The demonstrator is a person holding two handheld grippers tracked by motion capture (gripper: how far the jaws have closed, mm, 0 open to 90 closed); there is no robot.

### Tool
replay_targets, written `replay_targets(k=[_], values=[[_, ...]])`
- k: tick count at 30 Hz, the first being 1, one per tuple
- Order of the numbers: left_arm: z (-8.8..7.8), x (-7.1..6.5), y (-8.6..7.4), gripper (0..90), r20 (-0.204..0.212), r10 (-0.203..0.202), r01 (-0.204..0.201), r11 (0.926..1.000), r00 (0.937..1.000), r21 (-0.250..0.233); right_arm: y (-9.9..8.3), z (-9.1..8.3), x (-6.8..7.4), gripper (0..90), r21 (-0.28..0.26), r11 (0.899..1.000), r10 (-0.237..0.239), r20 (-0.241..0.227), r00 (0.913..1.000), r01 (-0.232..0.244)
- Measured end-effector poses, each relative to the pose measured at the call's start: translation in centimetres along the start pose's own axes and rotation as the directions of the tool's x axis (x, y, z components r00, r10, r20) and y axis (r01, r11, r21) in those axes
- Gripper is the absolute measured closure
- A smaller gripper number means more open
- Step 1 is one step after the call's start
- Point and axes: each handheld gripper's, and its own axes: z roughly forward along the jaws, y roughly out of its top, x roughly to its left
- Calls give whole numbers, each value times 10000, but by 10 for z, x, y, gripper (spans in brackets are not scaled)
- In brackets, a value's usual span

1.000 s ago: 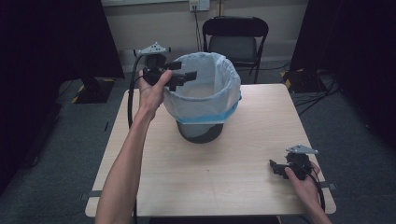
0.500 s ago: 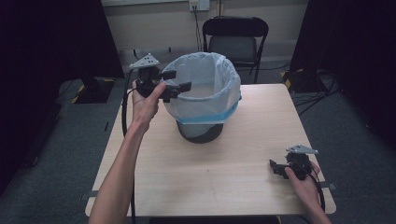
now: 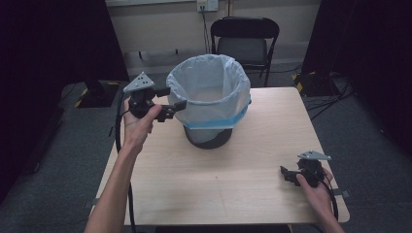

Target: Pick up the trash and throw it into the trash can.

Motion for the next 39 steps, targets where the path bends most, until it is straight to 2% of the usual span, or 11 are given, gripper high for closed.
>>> replay_targets(k=[7, 13, 17, 21, 22, 24, 27, 29, 33, 36, 39], values=[[-18, -4, -24, 159, 30, -257, 257, 9997, 9997, -32, 0, 0, 0, 130, -1, 10000, 0, 0, 10000, 0], [-26, -6, -49, 160, 73, -316, 314, 9993, 9995, 226, 0, 0, 0, 130, -2, 10000, -3, 0, 10000, 3], [-32, -7, -69, 161, -103, -335, 340, 9980, 9994, 527, 0, 0, 0, 130, -1, 10000, -2, -1, 10000, 2], [-39, -10, -89, 162, -712, -257, 296, 9981, 9971, 539, 0, 0, 0, 130, -1, 10000, 2, -2, 10000, -2], [-40, -10, -93, 162, -735, -274, 317, 9978, 9969, 579, 0, 0, 0, 130, -2, 10000, -1, -2, 10000, 1], [-43, -10, -103, 162, -814, -369, 433, 9960, 9960, 780, 0, 0, 0, 130, -2, 10000, -1, -2, 10000, 1], [-48, -9, -119, 167, -844, -854, 934, 9910, 9928, 957, 0, 0, 0, 130, -3, 10000, -4, -1, 10000, 4], [-50, -9, -129, 167, -936, -951, 1054, 9880, 9911, 1125, 0, 0, 0, 130, -2, 10000, -3, -1, 10000, 3], [-52, -9, -152, 168, -1212, -1006, 1180, 9823, 9875, 1457, 0, 0, 0, 130, -2, 10000, -3, -2, 10000, 3], [-52, -11, -168, 168, -1568, -786, 1057, 9792, 9845, 1731, 0, 0, 0, 130, -2, 10000, 0, -2, 10000, 0], [-51, -10, -186, 167, -1613, -924, 1231, 9737, 9826, 1918, 0, 0, 0, 130, -15, 10000, -3, 11, 10000, 3]])
